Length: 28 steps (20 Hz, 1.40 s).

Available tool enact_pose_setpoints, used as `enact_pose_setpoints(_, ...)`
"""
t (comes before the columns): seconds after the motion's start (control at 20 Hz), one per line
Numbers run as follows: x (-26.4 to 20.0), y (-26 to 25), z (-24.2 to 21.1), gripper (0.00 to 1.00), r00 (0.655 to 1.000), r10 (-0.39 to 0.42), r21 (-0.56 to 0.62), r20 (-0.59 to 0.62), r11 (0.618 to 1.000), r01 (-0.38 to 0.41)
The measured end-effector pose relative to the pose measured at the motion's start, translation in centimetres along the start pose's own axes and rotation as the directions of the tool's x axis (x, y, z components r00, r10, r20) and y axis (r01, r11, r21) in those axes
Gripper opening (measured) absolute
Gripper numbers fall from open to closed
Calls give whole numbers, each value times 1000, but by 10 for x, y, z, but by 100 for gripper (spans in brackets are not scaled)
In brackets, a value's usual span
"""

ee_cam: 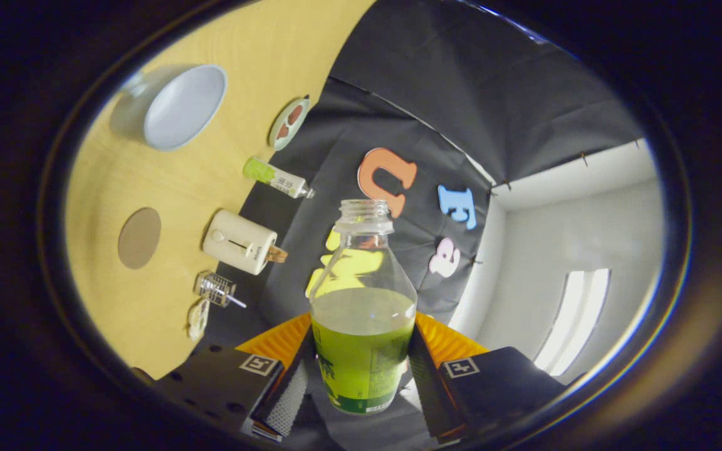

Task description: Take the bottle from table, then pour the juice into the cup, finally place the bottle on the coaster

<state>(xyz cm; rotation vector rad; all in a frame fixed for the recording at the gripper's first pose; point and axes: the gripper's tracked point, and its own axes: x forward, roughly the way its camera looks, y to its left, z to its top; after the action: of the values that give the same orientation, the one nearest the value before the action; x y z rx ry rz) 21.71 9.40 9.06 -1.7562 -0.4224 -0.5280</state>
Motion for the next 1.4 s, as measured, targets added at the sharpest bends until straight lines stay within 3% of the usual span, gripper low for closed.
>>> enact_pose_setpoints(0.15, 0, 12, -14, 81, 993, 83, 293, -79, 954, -57)
enact_pose_setpoints(0.3, 1, 13, -28, 81, 980, 142, 523, -138, 851, -50)
enact_pose_setpoints(0.4, 2, 16, -31, 81, 970, 197, 651, -146, 757, -56)
enact_pose_setpoints(0.6, 9, 27, -34, 81, 934, 329, 853, -139, 520, -57)
enact_pose_setpoints(0.85, 23, 44, -37, 81, 901, 423, 988, -95, 150, 34)
enact_pose_setpoints(1.05, 29, 88, -37, 80, 836, 544, 991, -74, -56, 124)
enact_pose_setpoints(1.2, 36, 115, -26, 78, 817, 575, 981, -37, -134, 138)
enact_pose_setpoints(1.3, 38, 131, -23, 78, 806, 589, 977, -63, -130, 171)
enact_pose_setpoints(1.35, 41, 135, -17, 78, 815, 578, 977, -41, -149, 155)
enact_pose_setpoints(1.4, 42, 143, -9, 78, 814, 579, 980, -35, -142, 143)
